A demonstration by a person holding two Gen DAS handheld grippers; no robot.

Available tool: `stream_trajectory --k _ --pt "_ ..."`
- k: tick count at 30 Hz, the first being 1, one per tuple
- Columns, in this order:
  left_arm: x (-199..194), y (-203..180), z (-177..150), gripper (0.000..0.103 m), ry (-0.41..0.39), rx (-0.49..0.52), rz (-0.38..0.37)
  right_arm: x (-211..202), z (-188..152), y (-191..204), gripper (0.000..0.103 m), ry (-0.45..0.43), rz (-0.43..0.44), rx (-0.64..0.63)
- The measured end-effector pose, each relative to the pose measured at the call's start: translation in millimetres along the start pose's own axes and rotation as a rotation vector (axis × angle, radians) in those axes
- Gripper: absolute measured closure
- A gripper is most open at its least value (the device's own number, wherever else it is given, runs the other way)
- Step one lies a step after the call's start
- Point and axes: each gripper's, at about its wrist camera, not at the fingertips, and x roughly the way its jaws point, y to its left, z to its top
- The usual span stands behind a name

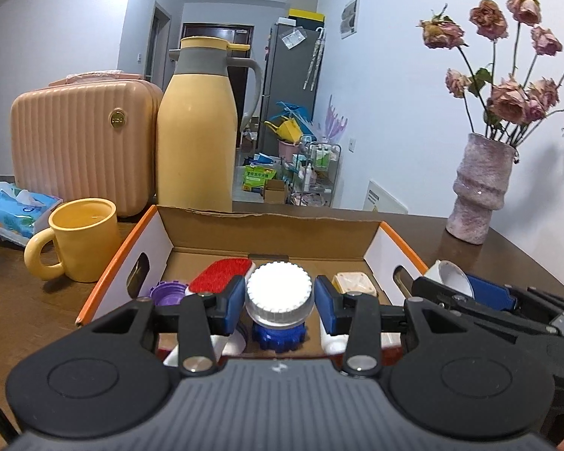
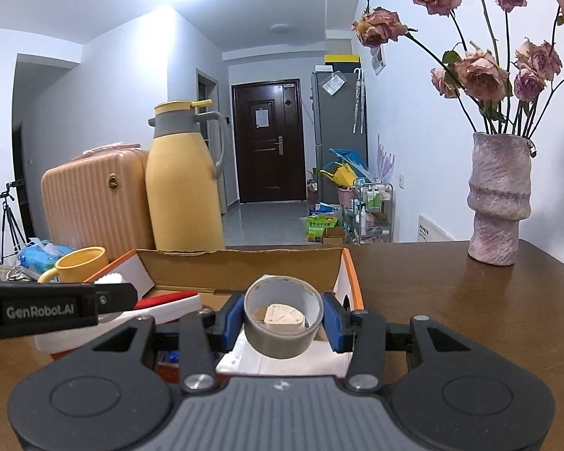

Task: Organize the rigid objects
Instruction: 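Lift and carry the white cap and tape roll over the box with both tools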

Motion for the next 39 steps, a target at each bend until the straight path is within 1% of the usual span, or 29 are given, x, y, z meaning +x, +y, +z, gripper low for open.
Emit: stream_trajectory --k 17,28,33,35,36,37,38,39 --pt "50 6 14 0.062 0.013 -0.031 0.022 40 5 0 0.060 0.010 -0.009 -0.013" --pt "66 10 19 0.062 0.022 -0.037 0.033 54 7 0 0.060 0.025 -0.024 -0.020" --pt "71 11 19 0.061 0.029 -0.034 0.035 54 7 1 0.059 0.037 -0.023 -0.024" --pt "71 11 19 0.056 0.030 -0.028 0.034 55 7 0 0.059 0.046 -0.026 -0.018" --pt "70 10 18 0.042 0.029 -0.026 0.037 55 6 0 0.059 0.048 -0.029 -0.016" --pt "68 10 18 0.023 0.023 -0.026 0.043 56 7 -1 0.056 0.050 -0.032 -0.018" --pt "67 10 18 0.016 0.020 -0.028 0.046 56 7 -2 0.052 0.054 -0.034 -0.019" --pt "66 11 18 0.007 0.016 -0.034 0.057 56 7 -2 0.038 0.054 -0.037 -0.018"
